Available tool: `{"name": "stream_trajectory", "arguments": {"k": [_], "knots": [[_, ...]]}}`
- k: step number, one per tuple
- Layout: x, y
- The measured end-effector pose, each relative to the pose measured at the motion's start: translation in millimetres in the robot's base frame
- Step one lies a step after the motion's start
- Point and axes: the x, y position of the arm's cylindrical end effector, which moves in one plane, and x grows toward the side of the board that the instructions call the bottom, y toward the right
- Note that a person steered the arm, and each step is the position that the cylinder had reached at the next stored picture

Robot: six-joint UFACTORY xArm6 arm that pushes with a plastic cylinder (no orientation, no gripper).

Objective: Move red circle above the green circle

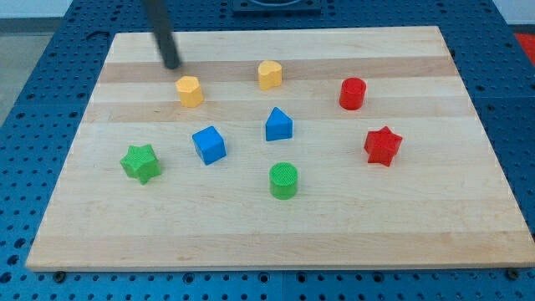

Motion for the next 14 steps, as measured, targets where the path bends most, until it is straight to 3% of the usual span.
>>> {"name": "stream_trajectory", "arguments": {"k": [2, 4, 5, 7, 9, 10, 11, 14], "knots": [[-43.5, 136.9], [1.8, 309.5], [35.9, 342.2], [87.4, 247.5], [201.2, 92.2], [237.3, 24.4], [240.0, 14.7], [193.2, 133.5]]}}
